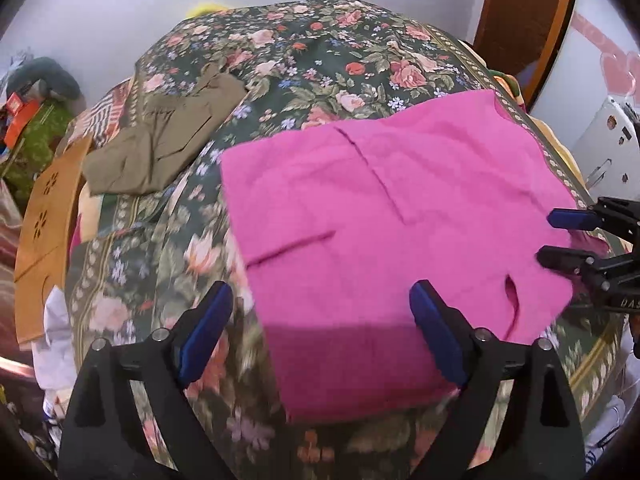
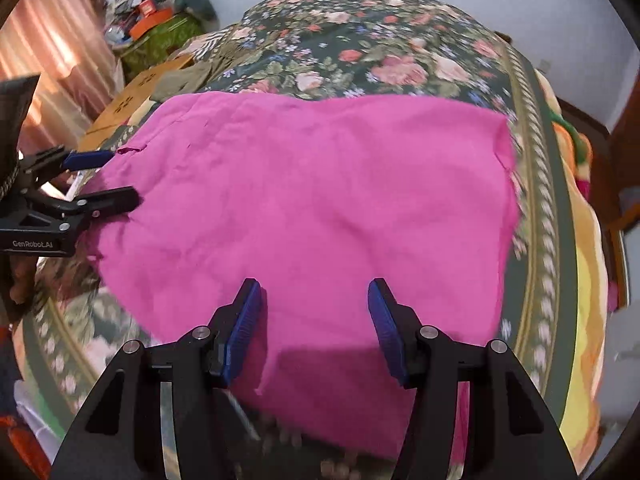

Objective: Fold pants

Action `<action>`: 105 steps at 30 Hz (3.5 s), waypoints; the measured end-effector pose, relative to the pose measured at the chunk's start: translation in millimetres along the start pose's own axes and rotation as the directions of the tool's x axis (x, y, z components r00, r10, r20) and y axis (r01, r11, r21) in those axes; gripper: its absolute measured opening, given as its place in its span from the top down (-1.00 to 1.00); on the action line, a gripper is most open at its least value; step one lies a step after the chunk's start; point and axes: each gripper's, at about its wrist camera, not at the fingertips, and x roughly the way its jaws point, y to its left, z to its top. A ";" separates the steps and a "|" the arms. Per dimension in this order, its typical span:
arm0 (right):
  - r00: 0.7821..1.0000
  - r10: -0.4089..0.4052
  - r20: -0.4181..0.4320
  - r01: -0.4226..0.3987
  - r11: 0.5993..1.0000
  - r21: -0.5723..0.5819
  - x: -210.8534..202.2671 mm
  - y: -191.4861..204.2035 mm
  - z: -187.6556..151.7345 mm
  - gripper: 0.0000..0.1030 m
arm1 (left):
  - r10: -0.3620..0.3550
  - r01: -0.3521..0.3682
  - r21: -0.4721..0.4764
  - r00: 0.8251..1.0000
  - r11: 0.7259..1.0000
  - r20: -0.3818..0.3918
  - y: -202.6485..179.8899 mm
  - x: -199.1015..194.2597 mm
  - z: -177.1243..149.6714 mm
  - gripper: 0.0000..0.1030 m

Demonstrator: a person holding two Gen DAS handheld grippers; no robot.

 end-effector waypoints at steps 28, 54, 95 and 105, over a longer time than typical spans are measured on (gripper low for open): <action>0.996 0.044 0.081 -0.035 0.993 -0.109 -2.7 68.4 12.8 -0.15 | -0.337 0.291 -0.347 0.938 0.892 -0.081 32.5 -36.2 -55.4 -0.87; 0.990 0.127 0.059 -0.124 0.991 -0.057 5.4 54.8 -3.3 -0.16 | -0.328 0.283 -0.475 0.945 0.833 -0.012 34.0 -11.4 -12.1 0.57; 0.986 -0.050 0.161 0.025 0.988 0.154 -58.6 -18.2 -59.6 -0.18 | -0.237 0.228 0.101 0.967 0.968 0.093 -116.3 -70.6 49.9 0.75; 0.983 -0.072 0.166 0.041 0.982 0.182 -65.8 -29.2 -66.0 -0.18 | -0.328 0.331 0.106 0.943 0.938 -0.045 -144.9 -32.3 37.7 0.75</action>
